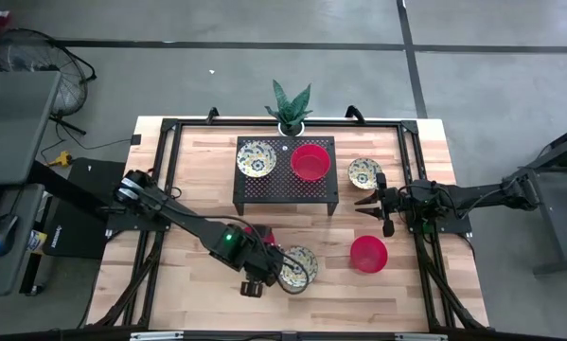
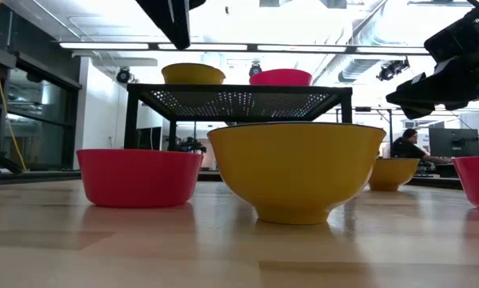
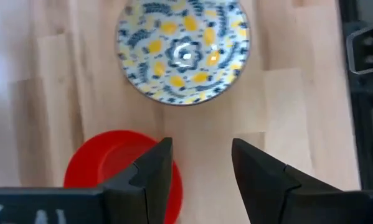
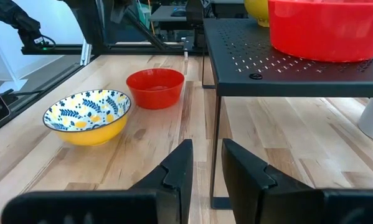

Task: Pick & Place Mini bowls
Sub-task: Stack the left red bowl on the red bowl on the shelf

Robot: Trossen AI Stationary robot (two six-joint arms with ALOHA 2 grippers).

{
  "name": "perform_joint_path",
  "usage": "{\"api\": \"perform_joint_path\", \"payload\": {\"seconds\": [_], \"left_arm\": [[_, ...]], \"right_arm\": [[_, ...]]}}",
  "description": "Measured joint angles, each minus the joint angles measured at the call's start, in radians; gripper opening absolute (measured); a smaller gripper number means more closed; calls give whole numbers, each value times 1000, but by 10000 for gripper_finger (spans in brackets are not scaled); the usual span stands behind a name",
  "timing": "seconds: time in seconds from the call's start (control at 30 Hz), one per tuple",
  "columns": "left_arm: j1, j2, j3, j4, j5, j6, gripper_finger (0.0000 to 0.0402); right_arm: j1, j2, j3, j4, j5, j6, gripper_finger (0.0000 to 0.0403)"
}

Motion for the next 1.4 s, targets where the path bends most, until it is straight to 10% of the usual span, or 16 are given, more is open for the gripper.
{"api": "perform_joint_path", "payload": {"seconds": [0.53, 1.4], "left_arm": [[-11, -199, -422, 236, 63, 61, 161], [81, -100, -460, 211, 167, 374, 161]], "right_arm": [[0, 1, 0, 0, 0, 0, 73], [0, 1, 0, 0, 0, 0, 73]]}}
